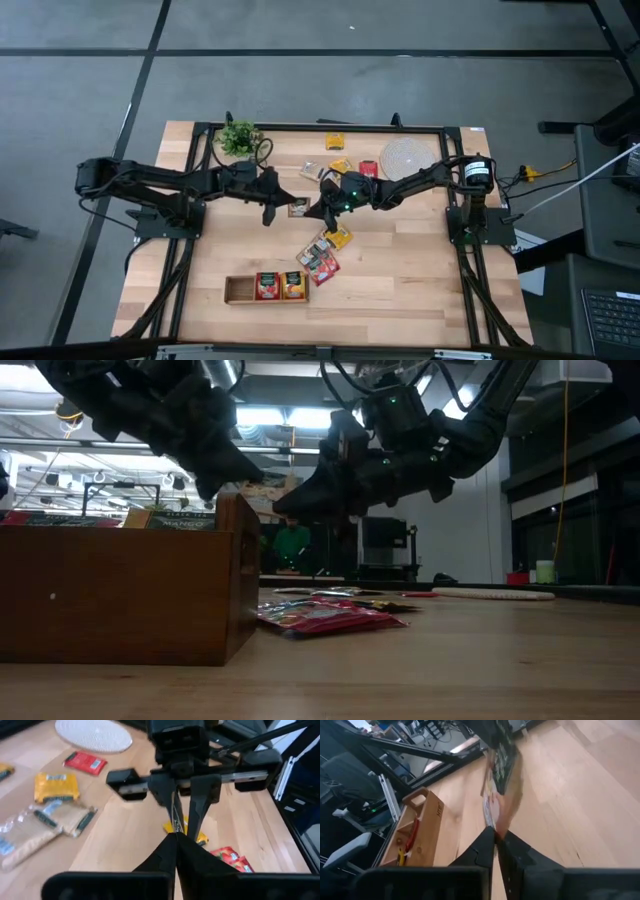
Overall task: Pick & Place Tea
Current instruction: Put the brown tea bag into the left section of the wooden organizer
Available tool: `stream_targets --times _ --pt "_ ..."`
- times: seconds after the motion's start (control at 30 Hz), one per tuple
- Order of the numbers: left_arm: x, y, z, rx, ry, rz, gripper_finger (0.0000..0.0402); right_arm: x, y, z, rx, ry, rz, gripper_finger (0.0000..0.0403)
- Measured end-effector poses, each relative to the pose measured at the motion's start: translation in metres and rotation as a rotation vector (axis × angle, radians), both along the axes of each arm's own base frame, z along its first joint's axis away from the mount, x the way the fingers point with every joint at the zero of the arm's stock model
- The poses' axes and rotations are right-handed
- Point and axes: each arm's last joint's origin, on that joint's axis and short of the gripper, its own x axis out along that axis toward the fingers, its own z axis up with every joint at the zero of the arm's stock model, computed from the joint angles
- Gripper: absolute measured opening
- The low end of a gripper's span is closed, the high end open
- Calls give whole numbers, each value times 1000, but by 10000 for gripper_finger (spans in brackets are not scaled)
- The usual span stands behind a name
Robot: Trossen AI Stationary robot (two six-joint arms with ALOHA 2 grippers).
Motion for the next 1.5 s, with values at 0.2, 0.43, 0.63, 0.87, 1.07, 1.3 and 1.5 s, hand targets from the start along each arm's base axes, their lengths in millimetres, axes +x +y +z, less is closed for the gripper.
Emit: stream_targets --times 0.2,0.43,0.63,0.87,1.07,1.3,1.5 --pt "-14 -17 8 -34 48 -30 2 -2 3 -6 69 81 20 27" --pt "-44 -52 31 -67 -1 -130 2 -3 16 -8 137 124 43 27" --pt "-69 -90 35 -123 32 -175 2 -2 24 -9 132 126 38 28" --pt "-94 -129 30 -160 23 -136 2 -1 38 -9 101 126 -3 28" --pt "-121 -151 6 -262 24 -59 2 -2 54 -9 71 124 -29 28" --pt "-142 -166 -9 -377 27 -30 2 -3 70 -9 46 122 -46 28" --pt "-140 -178 -26 -446 96 42 2 -4 79 -9 43 122 -86 28"
